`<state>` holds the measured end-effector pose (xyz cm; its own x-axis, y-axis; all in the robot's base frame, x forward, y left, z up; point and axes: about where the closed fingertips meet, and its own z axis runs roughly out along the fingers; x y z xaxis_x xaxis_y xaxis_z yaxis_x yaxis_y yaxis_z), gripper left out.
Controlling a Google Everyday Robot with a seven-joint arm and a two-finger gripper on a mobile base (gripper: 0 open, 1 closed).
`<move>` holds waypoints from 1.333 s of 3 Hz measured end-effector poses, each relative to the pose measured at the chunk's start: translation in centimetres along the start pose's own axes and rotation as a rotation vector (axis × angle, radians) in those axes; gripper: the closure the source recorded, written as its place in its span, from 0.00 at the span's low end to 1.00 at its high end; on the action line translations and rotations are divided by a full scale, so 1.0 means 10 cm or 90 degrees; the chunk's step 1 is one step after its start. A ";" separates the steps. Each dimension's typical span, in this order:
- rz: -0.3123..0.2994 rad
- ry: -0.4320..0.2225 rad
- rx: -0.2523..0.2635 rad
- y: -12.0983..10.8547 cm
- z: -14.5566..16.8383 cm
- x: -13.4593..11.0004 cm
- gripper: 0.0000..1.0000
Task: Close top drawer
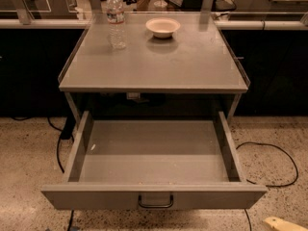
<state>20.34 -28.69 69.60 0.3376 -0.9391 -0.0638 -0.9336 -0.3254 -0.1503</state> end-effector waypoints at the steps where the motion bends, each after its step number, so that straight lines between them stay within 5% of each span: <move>1: -0.016 -0.022 -0.036 0.03 0.21 -0.07 0.00; 3: -0.058 -0.068 -0.106 -0.03 0.63 -0.26 0.00; 4: -0.069 -0.088 -0.111 -0.16 0.77 -0.34 0.00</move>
Offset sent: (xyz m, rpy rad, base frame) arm 0.0016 0.0371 -0.0710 0.0417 0.2220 0.1431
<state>21.59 -24.15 62.50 0.4384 -0.8780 -0.1920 -0.8940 -0.4481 0.0079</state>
